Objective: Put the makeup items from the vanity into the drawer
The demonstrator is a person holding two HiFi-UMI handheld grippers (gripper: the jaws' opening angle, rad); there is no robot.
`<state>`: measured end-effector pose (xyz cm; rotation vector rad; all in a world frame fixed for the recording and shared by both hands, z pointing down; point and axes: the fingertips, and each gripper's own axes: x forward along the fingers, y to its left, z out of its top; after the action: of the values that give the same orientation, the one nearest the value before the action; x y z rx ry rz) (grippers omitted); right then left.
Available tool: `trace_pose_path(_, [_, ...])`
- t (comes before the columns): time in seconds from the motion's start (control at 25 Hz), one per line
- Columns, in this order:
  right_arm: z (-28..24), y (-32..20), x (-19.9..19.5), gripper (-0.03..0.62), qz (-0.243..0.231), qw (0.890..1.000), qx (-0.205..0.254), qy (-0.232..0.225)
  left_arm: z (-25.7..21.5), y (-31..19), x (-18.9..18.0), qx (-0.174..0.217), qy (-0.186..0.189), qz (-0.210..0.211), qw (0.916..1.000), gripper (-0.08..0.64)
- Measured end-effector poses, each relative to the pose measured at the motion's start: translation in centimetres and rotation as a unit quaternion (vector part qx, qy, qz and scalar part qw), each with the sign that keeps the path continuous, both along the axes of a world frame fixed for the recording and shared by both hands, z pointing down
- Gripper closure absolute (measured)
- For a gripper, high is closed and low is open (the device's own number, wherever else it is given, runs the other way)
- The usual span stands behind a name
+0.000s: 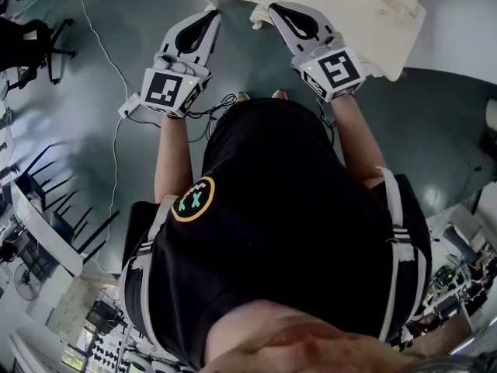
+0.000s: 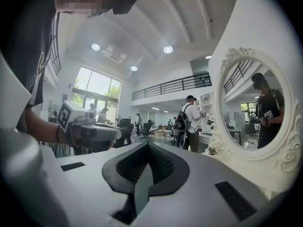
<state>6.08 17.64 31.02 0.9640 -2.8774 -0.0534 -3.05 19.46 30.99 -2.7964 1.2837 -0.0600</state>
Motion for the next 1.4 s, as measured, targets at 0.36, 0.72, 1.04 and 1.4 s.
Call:
trace_pose_path(0.36, [0.6, -0.3, 0.5, 0.507, 0.009, 1.0, -0.004, -0.005, 0.5, 0.0, 0.2, -0.003, -0.003, -0.001, 1.0, 0.541])
trace_pose_path(0.72, [1.1, -0.9, 1.0, 0.294, 0.01, 1.0, -0.021, -0.012, 0.6, -0.1, 0.3, -0.003, -0.003, -0.003, 1.0, 0.541])
trace_pose_path(1.04, [1.7, -1.0, 1.1, 0.138, 0.001, 0.999, -0.041, -0.014, 0.7, -0.1, 0.6, -0.007, -0.002, -0.004, 1.0, 0.541])
trace_pose_path(1.4, [1.9, -1.5, 2.0, -0.006, 0.003, 0.999, -0.039, -0.015, 0.7, -0.3, 1.3, -0.008, -0.01, -0.005, 0.9999, 0.541])
